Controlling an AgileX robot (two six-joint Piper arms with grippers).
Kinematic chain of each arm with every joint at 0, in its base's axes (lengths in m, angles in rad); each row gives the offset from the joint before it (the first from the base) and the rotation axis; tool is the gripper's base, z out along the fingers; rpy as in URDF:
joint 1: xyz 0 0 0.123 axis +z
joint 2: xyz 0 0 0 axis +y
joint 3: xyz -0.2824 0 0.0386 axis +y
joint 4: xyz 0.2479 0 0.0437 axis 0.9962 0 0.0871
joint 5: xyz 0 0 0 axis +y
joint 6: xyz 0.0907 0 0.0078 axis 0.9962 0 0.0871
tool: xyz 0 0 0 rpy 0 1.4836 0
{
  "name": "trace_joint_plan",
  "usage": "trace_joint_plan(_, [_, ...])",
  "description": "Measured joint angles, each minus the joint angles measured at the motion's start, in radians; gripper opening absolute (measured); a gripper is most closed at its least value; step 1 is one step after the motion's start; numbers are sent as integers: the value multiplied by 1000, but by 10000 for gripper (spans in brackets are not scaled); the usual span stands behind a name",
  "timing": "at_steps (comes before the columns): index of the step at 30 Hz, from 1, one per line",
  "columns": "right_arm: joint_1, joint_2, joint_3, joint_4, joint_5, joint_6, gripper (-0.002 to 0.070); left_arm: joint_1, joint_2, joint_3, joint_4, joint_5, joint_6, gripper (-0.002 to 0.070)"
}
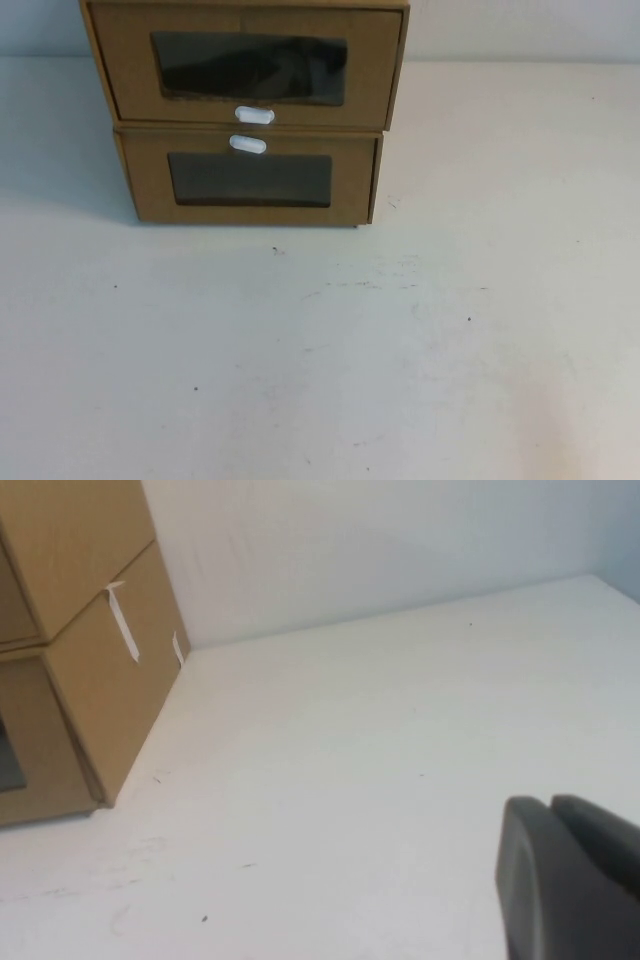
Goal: Close the shoe box
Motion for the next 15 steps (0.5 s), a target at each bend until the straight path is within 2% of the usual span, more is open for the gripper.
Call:
trace_joint_plan(6, [0, 0, 2, 33, -74, -23, -13, 0, 0, 0, 0, 0, 0, -5])
trace_joint_plan(11, [0, 0, 2, 299, -86, -327, -13, 0, 0, 0, 0, 0, 0, -5])
trace_joint_plan(15, [0, 0, 2, 353, -10, -419, -13, 0, 0, 0, 0, 0, 0, -5])
